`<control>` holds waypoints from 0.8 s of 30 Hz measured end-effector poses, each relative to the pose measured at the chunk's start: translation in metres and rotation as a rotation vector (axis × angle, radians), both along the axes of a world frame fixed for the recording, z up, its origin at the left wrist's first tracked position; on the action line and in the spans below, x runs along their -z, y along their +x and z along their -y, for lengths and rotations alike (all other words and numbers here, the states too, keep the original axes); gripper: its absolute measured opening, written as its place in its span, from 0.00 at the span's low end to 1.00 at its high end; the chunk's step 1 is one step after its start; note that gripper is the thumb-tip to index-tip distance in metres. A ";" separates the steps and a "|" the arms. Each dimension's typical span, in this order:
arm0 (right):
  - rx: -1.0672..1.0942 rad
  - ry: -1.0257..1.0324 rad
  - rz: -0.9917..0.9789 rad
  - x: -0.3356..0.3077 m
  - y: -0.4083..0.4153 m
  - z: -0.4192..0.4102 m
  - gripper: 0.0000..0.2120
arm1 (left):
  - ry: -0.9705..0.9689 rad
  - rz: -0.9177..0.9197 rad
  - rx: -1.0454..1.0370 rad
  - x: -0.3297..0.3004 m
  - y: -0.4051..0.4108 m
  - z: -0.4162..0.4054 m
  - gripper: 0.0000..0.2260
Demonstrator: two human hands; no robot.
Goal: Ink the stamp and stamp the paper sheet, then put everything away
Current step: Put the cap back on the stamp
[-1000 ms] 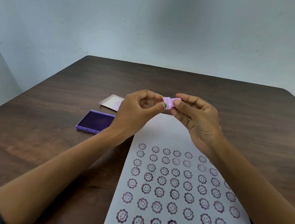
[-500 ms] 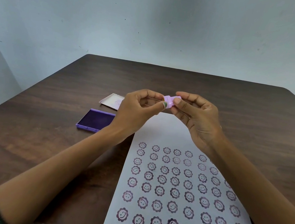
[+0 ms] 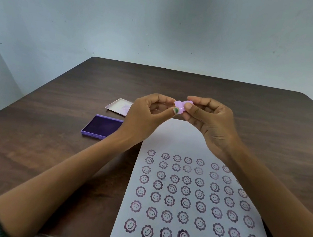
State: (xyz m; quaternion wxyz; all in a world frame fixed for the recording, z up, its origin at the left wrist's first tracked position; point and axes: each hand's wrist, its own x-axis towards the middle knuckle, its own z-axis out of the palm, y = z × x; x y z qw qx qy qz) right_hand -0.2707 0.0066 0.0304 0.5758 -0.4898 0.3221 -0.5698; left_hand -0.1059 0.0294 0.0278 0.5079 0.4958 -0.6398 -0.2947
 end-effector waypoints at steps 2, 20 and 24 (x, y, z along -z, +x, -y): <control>0.004 -0.004 -0.009 -0.002 -0.002 0.001 0.11 | 0.033 0.083 0.025 -0.002 -0.001 -0.002 0.20; 0.195 -0.037 -0.126 -0.011 -0.022 0.009 0.09 | 0.295 1.130 0.654 0.010 -0.011 -0.023 0.50; 0.190 -0.072 -0.201 -0.015 -0.024 0.006 0.11 | 0.254 1.083 0.628 0.015 -0.021 -0.013 0.49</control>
